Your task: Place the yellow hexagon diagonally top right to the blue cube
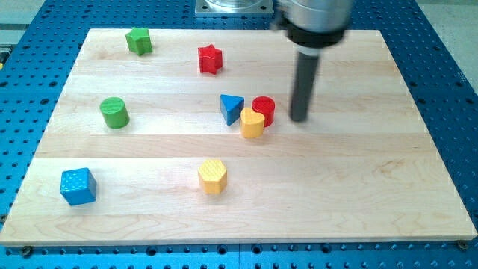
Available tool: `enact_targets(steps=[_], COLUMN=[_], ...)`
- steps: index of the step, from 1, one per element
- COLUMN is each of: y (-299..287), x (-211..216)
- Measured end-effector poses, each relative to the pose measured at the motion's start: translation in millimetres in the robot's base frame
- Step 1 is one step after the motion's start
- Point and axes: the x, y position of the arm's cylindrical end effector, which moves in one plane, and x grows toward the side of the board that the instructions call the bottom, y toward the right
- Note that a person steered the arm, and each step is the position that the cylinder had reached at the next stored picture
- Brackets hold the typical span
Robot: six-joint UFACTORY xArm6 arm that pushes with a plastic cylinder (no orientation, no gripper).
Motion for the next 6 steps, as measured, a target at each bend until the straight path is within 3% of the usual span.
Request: enact_targets(steps=[1,2,3,4,5,6], y=[-15,-80,-155,-169,-174,-267], x=[106,131,137,84,77,103])
